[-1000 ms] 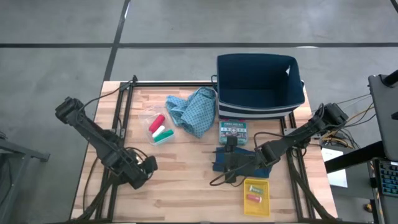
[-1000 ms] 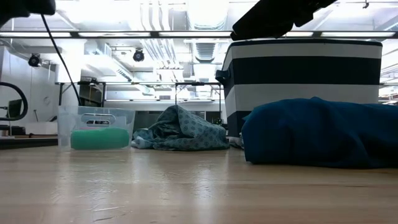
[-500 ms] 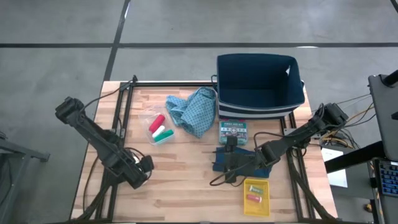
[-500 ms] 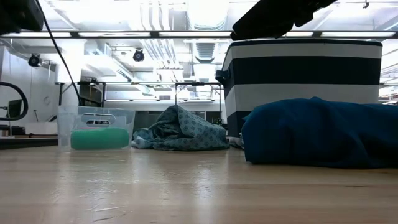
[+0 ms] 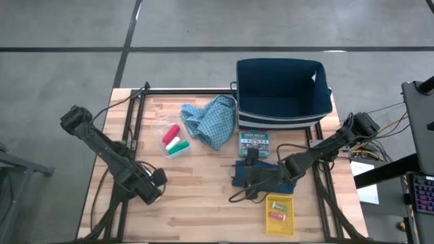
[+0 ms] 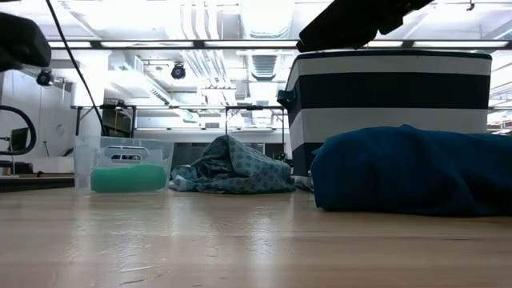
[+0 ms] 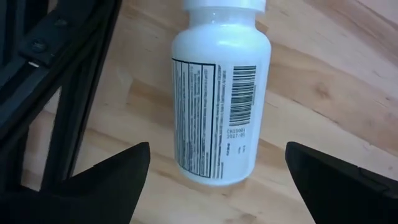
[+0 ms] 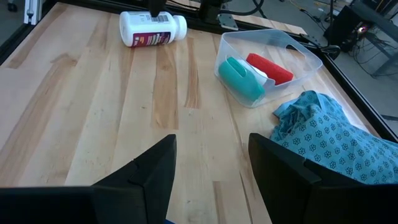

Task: Pick & place medical supplies in basket/bin
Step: Put the white pill bottle into the yellow bin

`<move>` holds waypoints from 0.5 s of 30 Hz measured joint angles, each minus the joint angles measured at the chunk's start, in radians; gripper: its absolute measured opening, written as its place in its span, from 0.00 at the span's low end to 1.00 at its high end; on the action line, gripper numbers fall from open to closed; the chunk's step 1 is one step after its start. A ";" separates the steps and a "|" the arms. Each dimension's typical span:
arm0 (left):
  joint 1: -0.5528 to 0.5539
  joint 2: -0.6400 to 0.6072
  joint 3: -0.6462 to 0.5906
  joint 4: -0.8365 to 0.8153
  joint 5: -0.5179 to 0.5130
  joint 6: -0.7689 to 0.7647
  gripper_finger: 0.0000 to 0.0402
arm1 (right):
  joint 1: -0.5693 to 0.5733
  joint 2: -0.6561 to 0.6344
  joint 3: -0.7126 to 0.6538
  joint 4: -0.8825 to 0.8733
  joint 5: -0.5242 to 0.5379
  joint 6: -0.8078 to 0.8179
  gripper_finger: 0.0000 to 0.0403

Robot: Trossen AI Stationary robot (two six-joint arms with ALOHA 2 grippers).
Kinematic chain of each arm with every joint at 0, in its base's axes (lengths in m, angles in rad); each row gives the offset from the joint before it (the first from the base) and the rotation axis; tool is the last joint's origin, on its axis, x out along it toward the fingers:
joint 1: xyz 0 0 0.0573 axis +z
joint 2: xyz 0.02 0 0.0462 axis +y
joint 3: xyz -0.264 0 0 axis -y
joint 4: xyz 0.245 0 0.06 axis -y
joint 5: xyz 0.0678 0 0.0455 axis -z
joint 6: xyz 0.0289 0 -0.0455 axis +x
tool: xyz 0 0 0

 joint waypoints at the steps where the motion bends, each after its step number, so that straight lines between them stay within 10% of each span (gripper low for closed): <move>1: 0.000 0.000 -0.006 0.007 0.000 -0.004 0.95 | 0.000 0.000 0.000 0.000 0.000 0.000 0.49; 15: 0.001 0.000 -0.083 0.048 -0.007 -0.029 0.94 | 0.000 0.000 0.000 0.000 0.000 0.000 0.49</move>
